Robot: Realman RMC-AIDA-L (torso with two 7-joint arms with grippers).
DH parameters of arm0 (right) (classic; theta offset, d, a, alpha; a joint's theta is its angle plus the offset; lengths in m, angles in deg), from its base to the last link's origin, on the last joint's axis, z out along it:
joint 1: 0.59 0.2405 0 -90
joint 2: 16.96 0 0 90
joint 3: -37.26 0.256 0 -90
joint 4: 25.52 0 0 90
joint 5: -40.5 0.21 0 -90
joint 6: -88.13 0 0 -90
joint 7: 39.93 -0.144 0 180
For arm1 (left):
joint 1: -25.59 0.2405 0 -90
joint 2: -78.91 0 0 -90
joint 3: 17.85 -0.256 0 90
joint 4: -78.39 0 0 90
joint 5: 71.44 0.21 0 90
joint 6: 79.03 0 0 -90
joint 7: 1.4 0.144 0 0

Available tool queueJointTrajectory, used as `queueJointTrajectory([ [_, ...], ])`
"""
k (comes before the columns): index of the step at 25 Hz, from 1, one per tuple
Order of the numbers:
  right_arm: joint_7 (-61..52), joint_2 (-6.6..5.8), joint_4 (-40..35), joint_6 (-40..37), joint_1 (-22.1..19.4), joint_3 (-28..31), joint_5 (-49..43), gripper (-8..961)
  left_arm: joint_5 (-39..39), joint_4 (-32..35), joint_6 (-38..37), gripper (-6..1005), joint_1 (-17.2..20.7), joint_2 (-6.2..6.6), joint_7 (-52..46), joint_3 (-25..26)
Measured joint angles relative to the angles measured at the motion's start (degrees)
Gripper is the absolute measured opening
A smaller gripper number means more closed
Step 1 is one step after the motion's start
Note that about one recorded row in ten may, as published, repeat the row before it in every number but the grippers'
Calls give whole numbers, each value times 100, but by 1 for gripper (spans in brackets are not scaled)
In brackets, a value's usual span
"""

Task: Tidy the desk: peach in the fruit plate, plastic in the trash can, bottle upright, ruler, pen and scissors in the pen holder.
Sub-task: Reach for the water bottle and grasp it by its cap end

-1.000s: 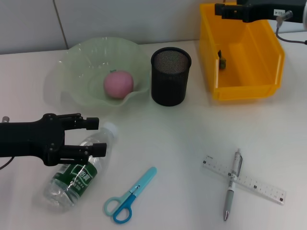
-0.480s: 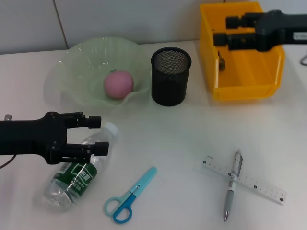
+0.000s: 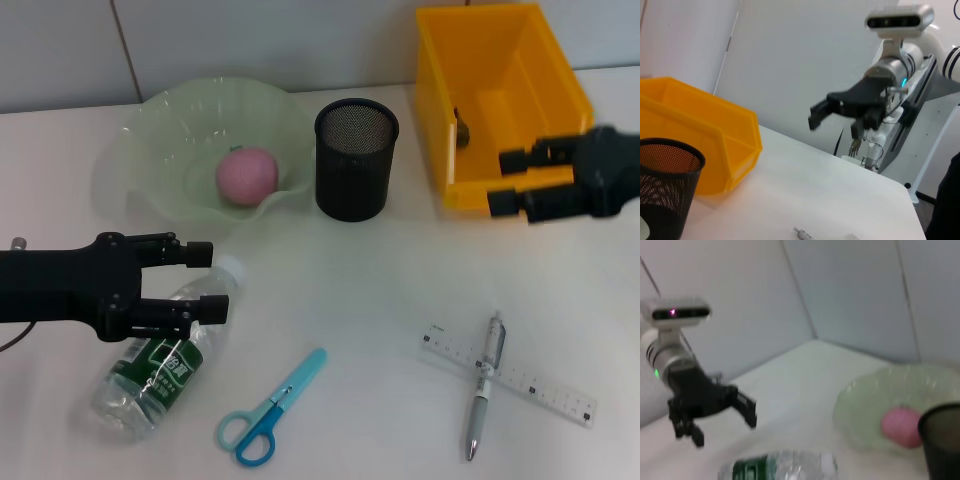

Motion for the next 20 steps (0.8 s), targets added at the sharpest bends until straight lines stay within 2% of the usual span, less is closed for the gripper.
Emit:
queueJointTrajectory([
  [8,367,-22,407,-42,-2,-107,-202,761,0,0,-8,754,-64,-36,-5,-17],
  [15,438,3,443,12,-6,-291,-207,760,0,108,1,753,-159,-87,-174,-6],
  [17,443,8,447,23,-6,-331,-209,760,0,575,3,753,-228,-172,-733,-20],
  [20,447,13,452,33,-5,-365,-211,760,-1,918,1,752,-292,-202,-1261,-38],
])
